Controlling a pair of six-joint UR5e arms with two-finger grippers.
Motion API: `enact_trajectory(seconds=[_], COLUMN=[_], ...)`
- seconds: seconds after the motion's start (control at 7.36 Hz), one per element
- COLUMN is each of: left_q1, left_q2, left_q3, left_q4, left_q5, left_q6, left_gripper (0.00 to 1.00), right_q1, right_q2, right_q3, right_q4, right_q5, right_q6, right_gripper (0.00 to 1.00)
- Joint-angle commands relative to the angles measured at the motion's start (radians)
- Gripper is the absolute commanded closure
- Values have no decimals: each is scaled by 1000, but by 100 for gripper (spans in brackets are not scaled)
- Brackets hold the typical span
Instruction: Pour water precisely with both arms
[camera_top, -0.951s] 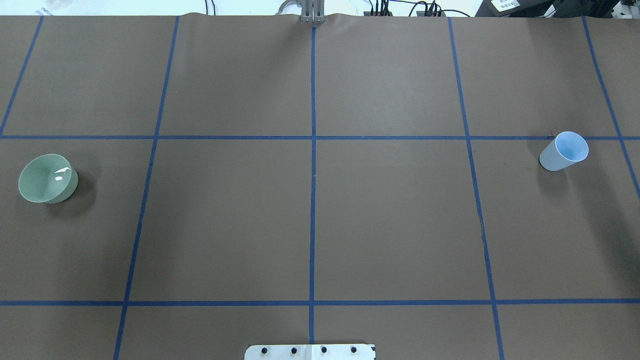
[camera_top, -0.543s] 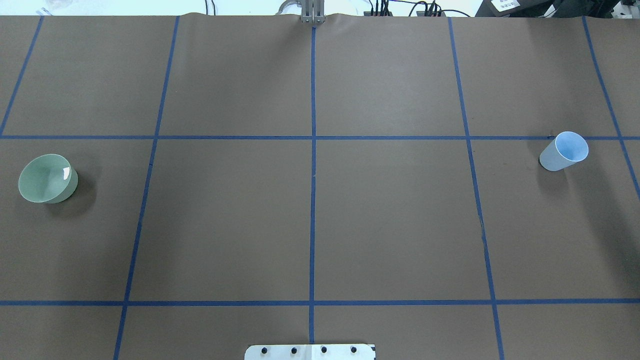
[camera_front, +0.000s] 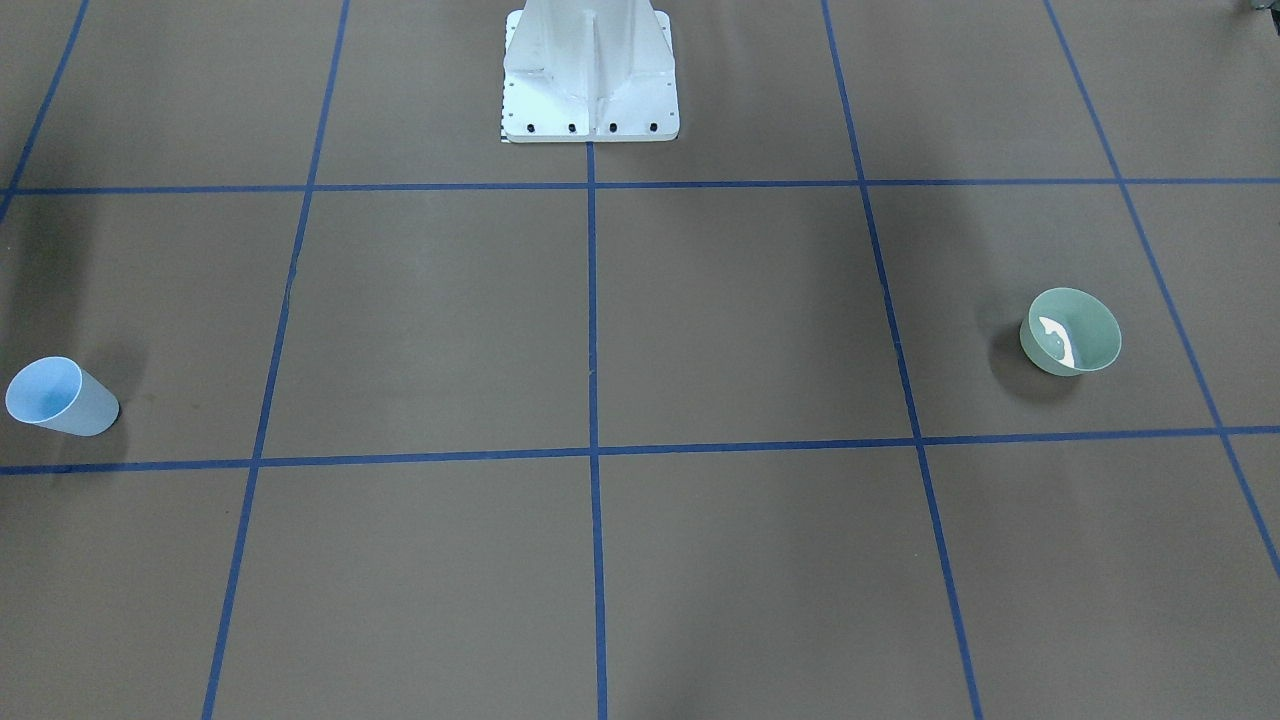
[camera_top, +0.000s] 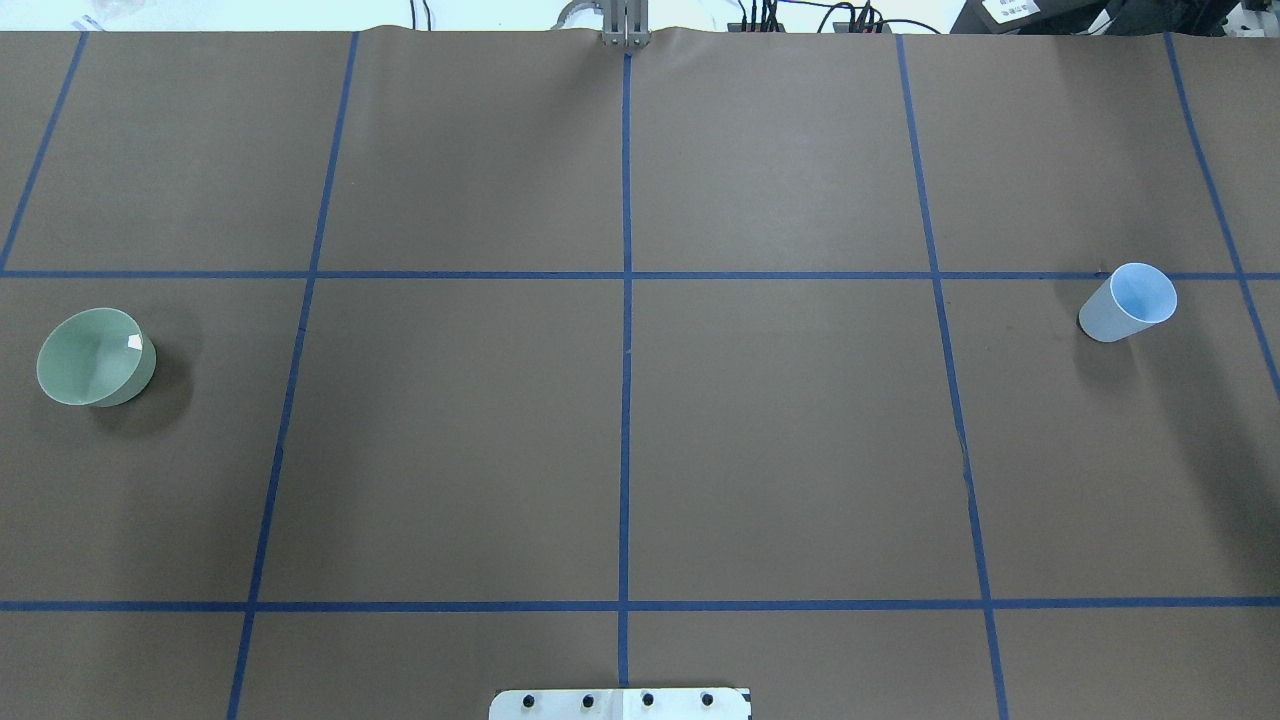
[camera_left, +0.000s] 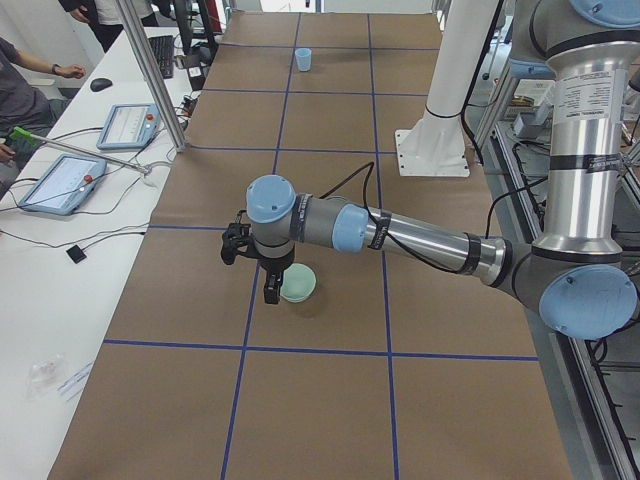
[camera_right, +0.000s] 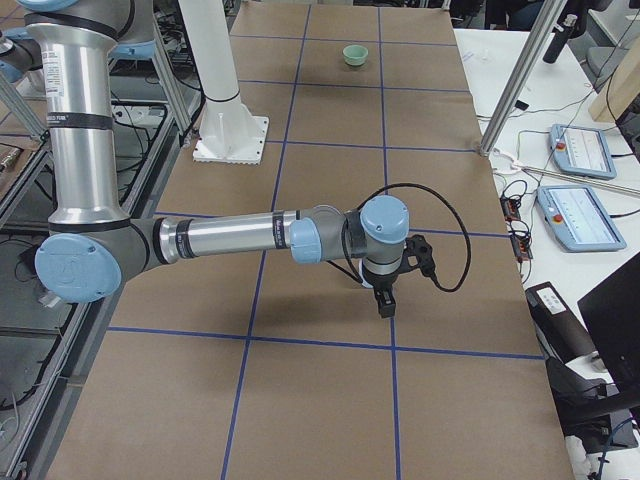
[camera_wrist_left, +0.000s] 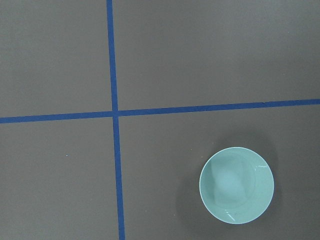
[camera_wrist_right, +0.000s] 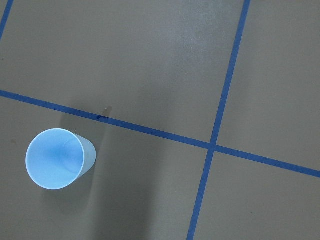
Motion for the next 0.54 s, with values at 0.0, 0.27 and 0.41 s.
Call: enact_trajectory(seconds=[0.0,0.27,0.41], left_q1=[0,0,0], left_q2=[1,1,-1], left_q3=[0,-2,-2], left_q4=[-1,-1,-2], left_q5=[-1,-1,-1], left_q6=[0,0,0], left_gripper=[0,0,0], right_q1=[0,0,0], right_q2=[-10,-29,-29], right_q3=[1,4,4], right_q4=[2,3,3], right_q5=[7,27,28], right_q6=[0,0,0], right_gripper=[0,0,0])
